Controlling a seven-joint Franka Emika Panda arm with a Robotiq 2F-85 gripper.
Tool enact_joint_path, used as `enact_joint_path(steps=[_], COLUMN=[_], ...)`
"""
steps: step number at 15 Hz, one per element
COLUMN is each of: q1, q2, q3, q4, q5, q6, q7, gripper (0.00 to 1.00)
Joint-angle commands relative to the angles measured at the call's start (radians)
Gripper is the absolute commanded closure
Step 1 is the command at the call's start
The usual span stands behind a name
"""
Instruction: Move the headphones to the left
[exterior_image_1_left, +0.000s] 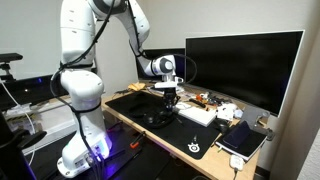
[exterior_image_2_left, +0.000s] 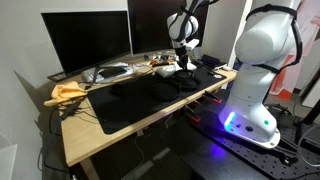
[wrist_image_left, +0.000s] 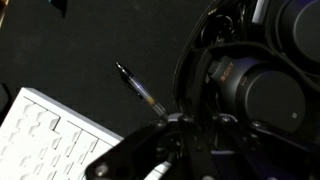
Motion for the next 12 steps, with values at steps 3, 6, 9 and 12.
enact_joint_path(steps=[3, 6, 9, 12], q1=[0.007, 0.007, 0.007, 0.009], q2=[-0.174, -0.235, -0.311, -0.383], q3=[0.021, 0.032, 0.039, 0.047], q4=[-0.098, -0.13, -0.169, -0.209], q5=[-0.027, -0.036, -0.043, -0.05], q6=[-0.01, -0.002, 0.002, 0.008], q7=[0.001, -0.001, -0.009, -0.012], gripper=[0.96, 0.96, 0.96, 0.96])
